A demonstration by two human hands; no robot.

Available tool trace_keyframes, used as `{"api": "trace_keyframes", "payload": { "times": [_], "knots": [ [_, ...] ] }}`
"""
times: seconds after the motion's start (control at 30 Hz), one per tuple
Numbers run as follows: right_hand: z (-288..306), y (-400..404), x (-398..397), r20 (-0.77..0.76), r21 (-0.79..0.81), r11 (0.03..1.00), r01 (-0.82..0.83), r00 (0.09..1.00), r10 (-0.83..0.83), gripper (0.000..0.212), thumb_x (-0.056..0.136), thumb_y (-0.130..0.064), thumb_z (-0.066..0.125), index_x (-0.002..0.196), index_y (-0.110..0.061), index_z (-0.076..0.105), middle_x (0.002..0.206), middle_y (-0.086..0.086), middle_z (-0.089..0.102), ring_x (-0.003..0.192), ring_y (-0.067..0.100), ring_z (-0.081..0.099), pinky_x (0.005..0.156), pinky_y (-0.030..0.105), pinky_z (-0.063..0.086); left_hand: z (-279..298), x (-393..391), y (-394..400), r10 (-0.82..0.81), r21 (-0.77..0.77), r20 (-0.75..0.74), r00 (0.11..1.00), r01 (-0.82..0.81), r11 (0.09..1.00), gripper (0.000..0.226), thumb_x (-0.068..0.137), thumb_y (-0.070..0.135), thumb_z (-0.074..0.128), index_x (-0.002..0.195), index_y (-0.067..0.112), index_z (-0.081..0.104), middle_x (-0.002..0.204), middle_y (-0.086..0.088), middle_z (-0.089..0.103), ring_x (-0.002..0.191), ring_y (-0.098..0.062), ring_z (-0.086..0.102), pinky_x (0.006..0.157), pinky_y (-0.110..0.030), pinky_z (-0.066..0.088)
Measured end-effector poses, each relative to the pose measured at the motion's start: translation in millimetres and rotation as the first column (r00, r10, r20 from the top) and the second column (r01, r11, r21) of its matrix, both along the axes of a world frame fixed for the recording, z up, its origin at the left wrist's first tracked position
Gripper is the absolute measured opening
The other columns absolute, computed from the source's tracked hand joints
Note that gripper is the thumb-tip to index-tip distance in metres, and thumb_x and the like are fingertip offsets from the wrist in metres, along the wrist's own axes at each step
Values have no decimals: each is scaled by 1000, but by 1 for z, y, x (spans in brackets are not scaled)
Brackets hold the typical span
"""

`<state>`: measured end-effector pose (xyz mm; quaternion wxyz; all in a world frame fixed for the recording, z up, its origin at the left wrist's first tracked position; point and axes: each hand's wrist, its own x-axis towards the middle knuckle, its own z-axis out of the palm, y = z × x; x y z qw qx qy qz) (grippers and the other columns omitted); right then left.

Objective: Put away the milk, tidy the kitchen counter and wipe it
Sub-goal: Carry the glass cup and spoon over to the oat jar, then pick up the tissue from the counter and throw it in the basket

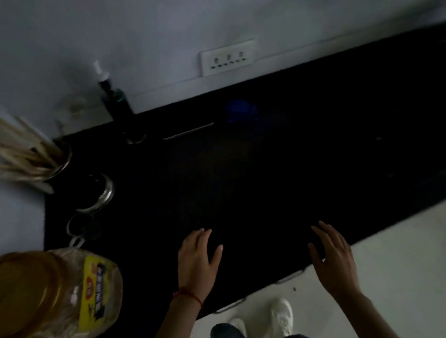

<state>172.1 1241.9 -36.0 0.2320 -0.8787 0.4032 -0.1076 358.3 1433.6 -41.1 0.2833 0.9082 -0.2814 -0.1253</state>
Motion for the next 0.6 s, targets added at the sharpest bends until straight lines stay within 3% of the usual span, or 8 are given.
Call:
{"api": "trace_keyframes", "payload": {
  "times": [0.1,0.23,0.43,0.6],
  "knots": [
    [-5,-2,-52,-46,30,986,163,986,-161,41,87,-17,60,126,-5,53,136,18,50,127,37,45,103,47,36,4,-21,-31,-163,-19,-2,987,163,986,43,87,28,57,125,7,53,131,-12,53,126,-26,44,104,-37,37],
    [-11,-2,-125,-104,81,912,401,914,-393,44,89,-22,57,131,-11,49,143,12,43,133,31,39,107,44,34,7,-66,-81,-398,-63,9,917,398,915,40,87,24,59,121,4,56,125,-13,57,122,-27,48,103,-36,40],
    [-29,2,-253,-116,197,683,704,708,-696,40,90,-22,55,129,-11,51,143,11,43,131,28,40,104,40,36,-1,-166,-170,-676,1,52,735,677,736,37,81,15,65,113,-4,60,116,-21,62,115,-34,55,99,-43,44],
    [-46,2,-365,-148,267,506,820,554,-819,39,91,-23,53,128,-9,52,139,13,47,128,28,43,102,39,39,-17,-271,-235,-789,86,-148,596,803,590,42,88,27,55,124,6,52,127,-12,55,121,-25,46,101,-31,37]
  ]
}}
